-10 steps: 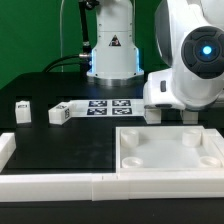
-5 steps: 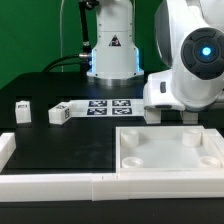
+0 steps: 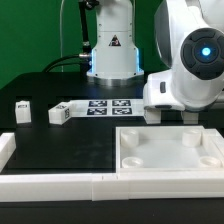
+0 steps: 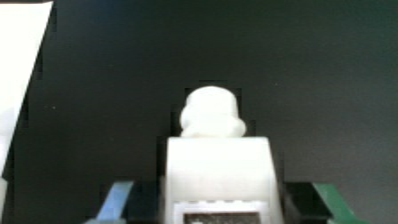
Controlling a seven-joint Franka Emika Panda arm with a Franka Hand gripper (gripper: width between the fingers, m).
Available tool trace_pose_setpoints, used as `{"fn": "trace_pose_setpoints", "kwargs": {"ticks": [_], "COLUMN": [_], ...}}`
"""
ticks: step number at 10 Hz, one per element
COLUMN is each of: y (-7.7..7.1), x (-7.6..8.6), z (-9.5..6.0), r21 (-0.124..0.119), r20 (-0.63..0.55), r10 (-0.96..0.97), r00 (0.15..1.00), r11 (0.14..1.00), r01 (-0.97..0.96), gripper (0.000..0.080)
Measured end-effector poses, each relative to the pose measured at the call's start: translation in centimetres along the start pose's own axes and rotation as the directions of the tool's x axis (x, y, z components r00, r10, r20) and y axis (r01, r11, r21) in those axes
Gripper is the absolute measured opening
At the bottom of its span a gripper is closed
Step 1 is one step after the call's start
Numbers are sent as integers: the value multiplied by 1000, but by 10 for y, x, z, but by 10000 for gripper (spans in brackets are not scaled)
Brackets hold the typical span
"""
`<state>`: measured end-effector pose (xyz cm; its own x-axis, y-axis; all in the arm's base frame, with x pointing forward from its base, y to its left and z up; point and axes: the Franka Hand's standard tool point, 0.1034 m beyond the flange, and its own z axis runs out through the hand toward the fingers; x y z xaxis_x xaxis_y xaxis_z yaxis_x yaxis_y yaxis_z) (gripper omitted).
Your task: Assemble one leg
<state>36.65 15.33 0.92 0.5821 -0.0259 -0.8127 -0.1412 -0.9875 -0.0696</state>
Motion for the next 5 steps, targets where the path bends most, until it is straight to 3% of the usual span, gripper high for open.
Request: {"fn": "trace_pose_setpoints", "kwargs": {"ticks": [3,5], "y": [0,-3], "x": [-2,-16], "z": [-2,-20], "r21": [-1,-5], "r20": [3,14], "r10": [0,-7], "r00": [1000,1000], "r11": [1000,1000], "r01": [0,7], "gripper": [288,288]}}
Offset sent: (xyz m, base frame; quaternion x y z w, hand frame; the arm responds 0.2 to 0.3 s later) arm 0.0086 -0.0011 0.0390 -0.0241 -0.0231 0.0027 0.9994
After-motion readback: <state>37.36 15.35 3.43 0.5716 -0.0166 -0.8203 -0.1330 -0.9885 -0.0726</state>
